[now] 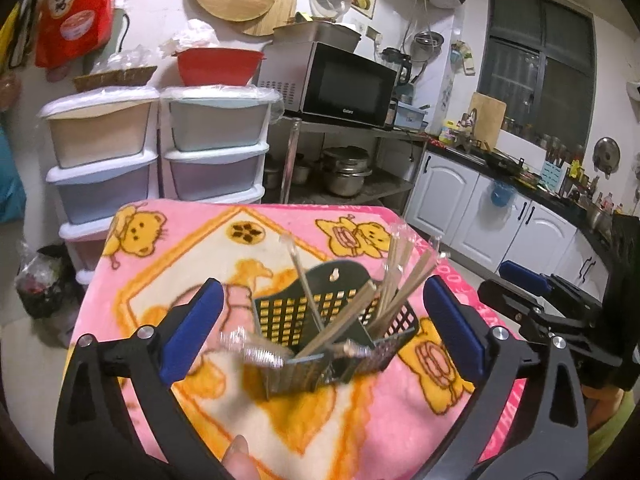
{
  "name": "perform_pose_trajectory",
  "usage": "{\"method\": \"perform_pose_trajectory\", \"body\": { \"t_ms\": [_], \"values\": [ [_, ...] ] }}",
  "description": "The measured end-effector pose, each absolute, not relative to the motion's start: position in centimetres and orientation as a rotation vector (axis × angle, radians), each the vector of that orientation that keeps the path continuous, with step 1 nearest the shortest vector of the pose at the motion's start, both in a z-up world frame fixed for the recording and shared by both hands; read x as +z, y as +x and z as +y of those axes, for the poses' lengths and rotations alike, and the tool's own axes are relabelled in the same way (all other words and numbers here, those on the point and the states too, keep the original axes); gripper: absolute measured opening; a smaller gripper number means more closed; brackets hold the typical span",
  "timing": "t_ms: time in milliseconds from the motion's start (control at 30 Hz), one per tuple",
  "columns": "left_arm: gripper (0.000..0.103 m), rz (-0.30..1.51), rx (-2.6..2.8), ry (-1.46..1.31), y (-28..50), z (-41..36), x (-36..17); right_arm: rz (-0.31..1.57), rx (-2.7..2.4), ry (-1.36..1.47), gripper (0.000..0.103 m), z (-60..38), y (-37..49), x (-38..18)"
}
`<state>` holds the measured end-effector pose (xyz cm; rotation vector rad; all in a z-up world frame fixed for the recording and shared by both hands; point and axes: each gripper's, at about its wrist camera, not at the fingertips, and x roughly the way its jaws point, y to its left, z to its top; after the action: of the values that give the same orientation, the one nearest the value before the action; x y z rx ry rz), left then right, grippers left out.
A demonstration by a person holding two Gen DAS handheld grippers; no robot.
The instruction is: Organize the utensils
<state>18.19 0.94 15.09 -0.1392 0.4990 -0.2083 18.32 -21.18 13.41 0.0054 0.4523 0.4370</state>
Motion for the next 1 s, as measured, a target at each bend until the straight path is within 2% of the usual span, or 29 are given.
{"method": "perform_pose_trajectory", "body": {
  "t_ms": [167,500,567,1000],
  "values": [
    [0.092,0.523,-0.193,-0.151,17.0,1.3,14.1,0.456,0.431,0.0,0.076,-21.3,17.0,12.6],
    [0.092,0.573,-0.182,-0.169,14.7,1.6,11.0,0.501,0.441,-0.001,0.077,-21.2,15.6,10.1],
    [0.092,0.582,-0.18,-0.166,14.2,1.5,10.2,0.51,0.447,-0.003,0.084,-21.1,15.3,9.6],
    [0.092,0.621,-0.157,-0.158,12.5,1.1,6.7,0.58,0.452,-0.013,0.085,-20.6,13.5,5.9]
  ]
}}
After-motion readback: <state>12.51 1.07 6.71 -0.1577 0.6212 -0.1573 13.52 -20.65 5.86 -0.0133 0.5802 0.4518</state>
